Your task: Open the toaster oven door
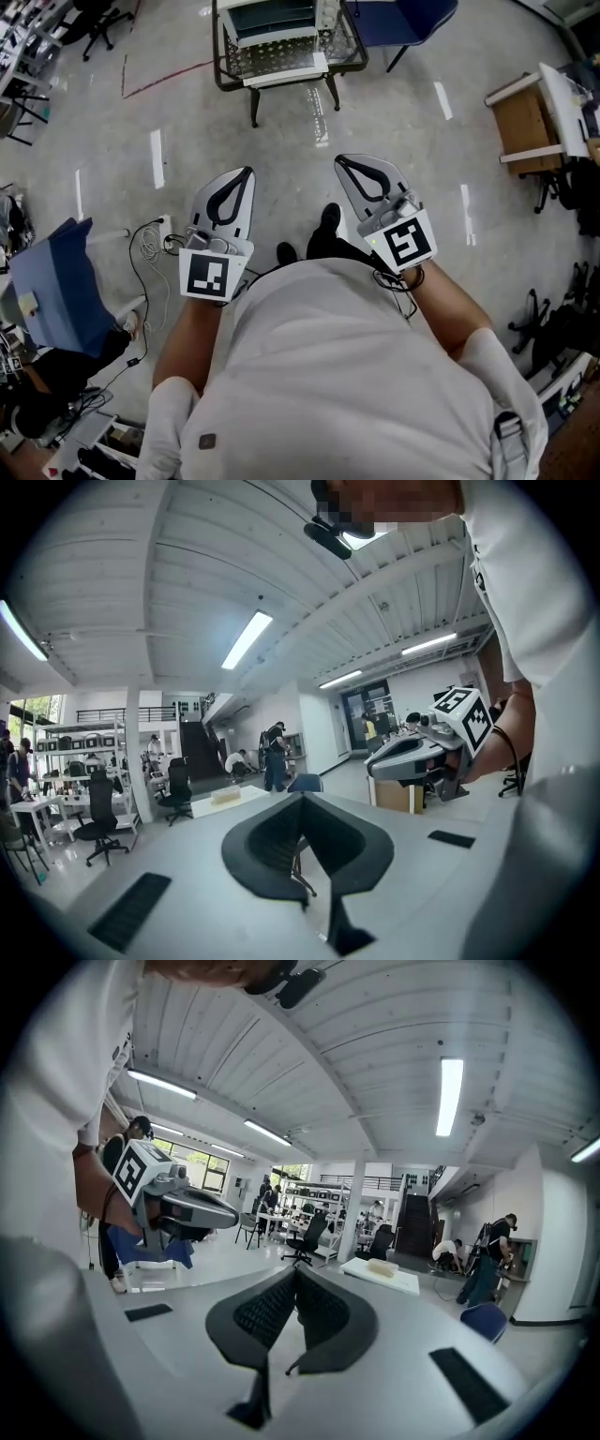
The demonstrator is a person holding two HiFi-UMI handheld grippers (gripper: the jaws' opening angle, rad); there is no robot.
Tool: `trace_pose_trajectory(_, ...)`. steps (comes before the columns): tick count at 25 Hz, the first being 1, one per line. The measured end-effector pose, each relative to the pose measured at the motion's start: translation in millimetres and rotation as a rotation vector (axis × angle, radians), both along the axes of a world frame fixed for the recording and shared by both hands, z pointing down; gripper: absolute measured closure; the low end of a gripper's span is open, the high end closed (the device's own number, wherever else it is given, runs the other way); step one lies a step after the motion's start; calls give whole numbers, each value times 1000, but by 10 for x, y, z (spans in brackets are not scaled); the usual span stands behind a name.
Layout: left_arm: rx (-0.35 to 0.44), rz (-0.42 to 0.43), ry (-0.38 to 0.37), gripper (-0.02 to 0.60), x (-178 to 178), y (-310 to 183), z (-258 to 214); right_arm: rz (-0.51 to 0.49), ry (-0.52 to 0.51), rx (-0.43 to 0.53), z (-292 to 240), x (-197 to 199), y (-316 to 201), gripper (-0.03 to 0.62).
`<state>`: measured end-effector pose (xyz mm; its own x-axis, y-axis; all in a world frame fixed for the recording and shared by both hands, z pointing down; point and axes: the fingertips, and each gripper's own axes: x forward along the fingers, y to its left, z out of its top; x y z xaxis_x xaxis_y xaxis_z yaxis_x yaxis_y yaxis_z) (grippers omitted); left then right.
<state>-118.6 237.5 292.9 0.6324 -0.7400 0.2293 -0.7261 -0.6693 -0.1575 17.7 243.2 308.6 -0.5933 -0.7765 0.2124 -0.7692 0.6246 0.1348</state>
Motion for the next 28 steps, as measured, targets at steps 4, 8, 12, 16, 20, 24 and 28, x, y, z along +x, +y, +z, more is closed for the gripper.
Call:
trace_pose_trajectory(4, 14, 24, 17, 566, -191, 335, -46, 10, 6, 19, -35, -232, 364, 577)
trace_pose_trajectory(8, 20, 34, 30, 565, -361, 606, -70, 17, 6, 26, -30, -452, 678, 577)
trace_pose_trajectory(12, 24, 36, 54, 565, -528, 800, -85, 20, 0, 28, -20, -655, 946, 577)
trace_pose_trajectory(16, 38, 38, 76, 565, -670, 908, -90, 26, -4, 34, -5, -814, 1094, 577)
trace_pose_trajectory(20, 22, 42, 79, 565, -742, 989, -53, 45, -21, 22, -7, -898, 1162, 577)
trace_pose_trajectory(24, 23, 45, 91, 566, -773, 1000, -54, 49, -15, 29, -36, -934, 1189, 577)
trace_pose_trajectory(28, 22, 45, 98, 565, -782, 990, -59, 52, -14, 32, -54, -923, 1171, 577)
